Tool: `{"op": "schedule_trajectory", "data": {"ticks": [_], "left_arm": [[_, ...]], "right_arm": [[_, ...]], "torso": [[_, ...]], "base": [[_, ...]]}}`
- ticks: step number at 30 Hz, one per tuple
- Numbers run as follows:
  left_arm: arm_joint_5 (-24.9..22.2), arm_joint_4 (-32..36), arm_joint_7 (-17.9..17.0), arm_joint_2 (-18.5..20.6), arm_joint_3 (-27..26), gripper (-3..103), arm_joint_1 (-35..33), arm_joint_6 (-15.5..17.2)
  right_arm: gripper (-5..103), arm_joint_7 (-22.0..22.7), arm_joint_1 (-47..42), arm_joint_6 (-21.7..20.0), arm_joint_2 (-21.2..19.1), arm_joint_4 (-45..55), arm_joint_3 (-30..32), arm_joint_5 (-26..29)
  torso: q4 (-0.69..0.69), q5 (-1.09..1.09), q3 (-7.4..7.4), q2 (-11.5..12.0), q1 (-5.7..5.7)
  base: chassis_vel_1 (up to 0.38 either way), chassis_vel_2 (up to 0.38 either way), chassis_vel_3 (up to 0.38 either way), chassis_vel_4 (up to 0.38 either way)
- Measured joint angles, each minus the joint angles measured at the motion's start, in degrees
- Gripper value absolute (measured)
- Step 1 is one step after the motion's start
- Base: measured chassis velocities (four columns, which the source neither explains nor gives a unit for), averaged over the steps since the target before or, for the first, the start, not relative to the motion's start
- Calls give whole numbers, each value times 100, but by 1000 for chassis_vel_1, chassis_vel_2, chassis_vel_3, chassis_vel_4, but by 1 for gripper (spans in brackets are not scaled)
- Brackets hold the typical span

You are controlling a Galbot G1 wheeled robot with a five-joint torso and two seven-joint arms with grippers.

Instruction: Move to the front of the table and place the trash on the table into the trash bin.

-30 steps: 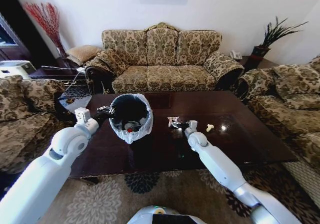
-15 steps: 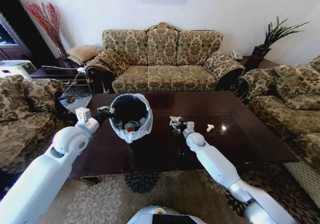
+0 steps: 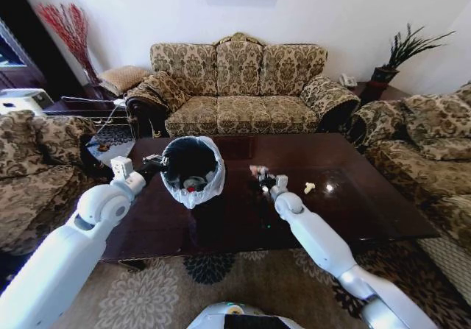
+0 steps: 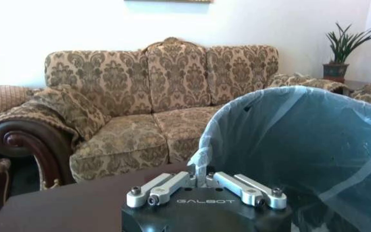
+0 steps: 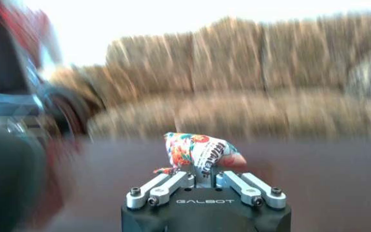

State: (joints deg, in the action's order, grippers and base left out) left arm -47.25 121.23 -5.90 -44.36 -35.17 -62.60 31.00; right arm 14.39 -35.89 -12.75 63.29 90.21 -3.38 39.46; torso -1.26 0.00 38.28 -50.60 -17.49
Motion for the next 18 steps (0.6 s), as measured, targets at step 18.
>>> {"op": "schedule_trajectory", "data": {"ticks": [18], "left_arm": [[108, 11, -11, -150, 167, 1, 0, 36]], "right_arm": [[0, 64, 2352, -344, -1403, 3307, -1861, 2072]], "torso": [[0, -1, 0, 0, 1]], "base": [[0, 0, 0, 0]]}}
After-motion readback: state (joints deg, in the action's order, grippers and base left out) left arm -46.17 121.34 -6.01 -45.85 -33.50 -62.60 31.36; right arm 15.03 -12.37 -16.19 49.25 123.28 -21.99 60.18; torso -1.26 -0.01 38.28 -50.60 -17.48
